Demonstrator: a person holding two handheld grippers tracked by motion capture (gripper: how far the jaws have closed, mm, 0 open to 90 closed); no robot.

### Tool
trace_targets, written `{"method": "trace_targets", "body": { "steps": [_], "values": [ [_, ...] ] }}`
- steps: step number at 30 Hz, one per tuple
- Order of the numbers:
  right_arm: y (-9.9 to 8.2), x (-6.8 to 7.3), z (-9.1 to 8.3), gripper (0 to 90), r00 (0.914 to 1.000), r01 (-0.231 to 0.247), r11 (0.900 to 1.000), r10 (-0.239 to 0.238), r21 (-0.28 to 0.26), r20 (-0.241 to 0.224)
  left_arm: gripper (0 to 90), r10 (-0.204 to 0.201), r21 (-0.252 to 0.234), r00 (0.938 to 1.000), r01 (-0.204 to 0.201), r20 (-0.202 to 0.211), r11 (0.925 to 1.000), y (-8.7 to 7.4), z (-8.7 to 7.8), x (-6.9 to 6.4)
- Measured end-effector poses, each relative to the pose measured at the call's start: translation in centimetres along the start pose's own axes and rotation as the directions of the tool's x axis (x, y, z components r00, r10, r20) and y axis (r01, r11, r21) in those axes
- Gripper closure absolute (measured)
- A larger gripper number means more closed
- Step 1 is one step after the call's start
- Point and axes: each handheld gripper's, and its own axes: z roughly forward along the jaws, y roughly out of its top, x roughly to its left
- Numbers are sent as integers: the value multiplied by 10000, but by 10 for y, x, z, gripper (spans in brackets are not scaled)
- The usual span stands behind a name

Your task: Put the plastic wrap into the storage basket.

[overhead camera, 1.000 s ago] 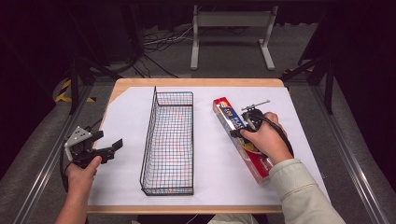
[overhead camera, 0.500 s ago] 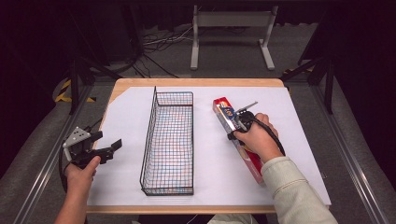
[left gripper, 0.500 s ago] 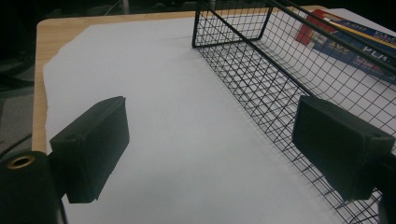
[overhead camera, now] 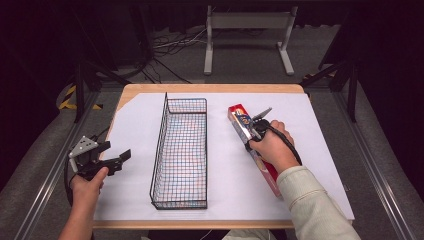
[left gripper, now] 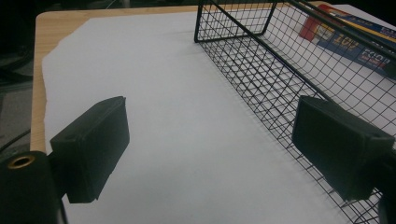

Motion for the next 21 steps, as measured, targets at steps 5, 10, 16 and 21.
{"method": "trace_targets", "body": {
  "steps": [5, 10, 16, 21],
  "values": [
    [2, 3, -1, 403, 9997, 99, 9998, -103, 178, 207, 117, -112, -88, 9999, 112, -32, 9999, 0, -2, 2],
    [4, 6, -4, 405, 9993, -55, 9997, 46, 246, 359, 117, -103, -93, 9999, 102, -49, 9999, 1, -2, 2],
    [8, 6, -19, 405, 9989, -468, 9986, 470, -239, 76, 114, -127, -104, 9999, 126, -53, 9999, 1, -3, 3],
    [10, 8, -31, 405, 9982, -598, 9976, 597, -347, -28, 114, -138, -125, 9999, 137, -55, 9998, 1, -3, 2]
  ]
}}
